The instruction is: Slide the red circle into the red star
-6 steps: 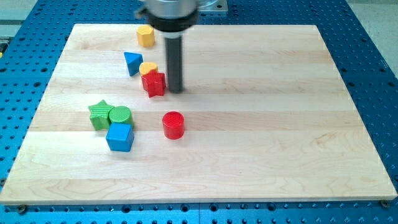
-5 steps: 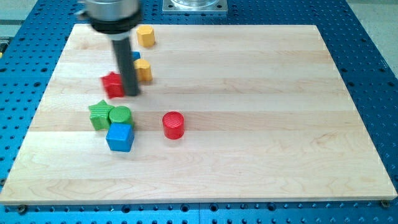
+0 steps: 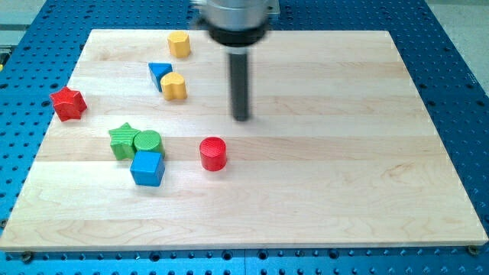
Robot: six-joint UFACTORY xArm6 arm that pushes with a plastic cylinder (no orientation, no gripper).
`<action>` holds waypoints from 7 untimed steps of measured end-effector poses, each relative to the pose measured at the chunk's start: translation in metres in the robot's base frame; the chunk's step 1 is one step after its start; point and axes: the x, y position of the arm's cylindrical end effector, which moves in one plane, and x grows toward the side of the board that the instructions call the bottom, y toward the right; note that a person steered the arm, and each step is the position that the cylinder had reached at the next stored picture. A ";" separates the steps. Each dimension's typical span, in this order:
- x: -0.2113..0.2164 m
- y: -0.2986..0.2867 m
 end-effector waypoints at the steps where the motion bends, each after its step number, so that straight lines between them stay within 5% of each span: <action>1: 0.091 -0.001; 3: 0.084 -0.095; 4: 0.078 -0.049; 7: 0.022 -0.202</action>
